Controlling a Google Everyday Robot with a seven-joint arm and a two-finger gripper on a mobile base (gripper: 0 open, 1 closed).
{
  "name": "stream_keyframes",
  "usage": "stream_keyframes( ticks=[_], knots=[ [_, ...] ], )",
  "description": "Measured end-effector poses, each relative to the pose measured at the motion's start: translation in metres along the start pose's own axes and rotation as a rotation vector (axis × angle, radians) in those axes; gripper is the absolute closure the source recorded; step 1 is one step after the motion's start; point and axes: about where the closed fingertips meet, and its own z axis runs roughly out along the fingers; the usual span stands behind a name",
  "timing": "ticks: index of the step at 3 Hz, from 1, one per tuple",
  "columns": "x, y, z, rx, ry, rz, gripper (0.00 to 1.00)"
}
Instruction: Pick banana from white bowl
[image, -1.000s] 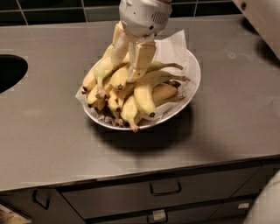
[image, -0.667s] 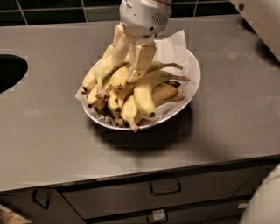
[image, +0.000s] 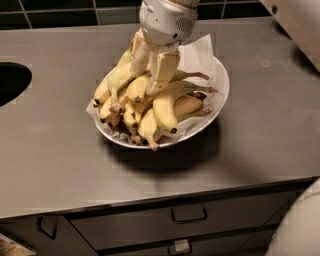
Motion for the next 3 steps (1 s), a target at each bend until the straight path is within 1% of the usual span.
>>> stream_keyframes(
  ticks=[2,3],
  knots=[
    [0.0045,0.0001,0.0027,-0.008,-0.002,0.002,0.5],
    [0.004,-0.0001,0.0012,-0.008,-0.002,0.002,0.46]
  ],
)
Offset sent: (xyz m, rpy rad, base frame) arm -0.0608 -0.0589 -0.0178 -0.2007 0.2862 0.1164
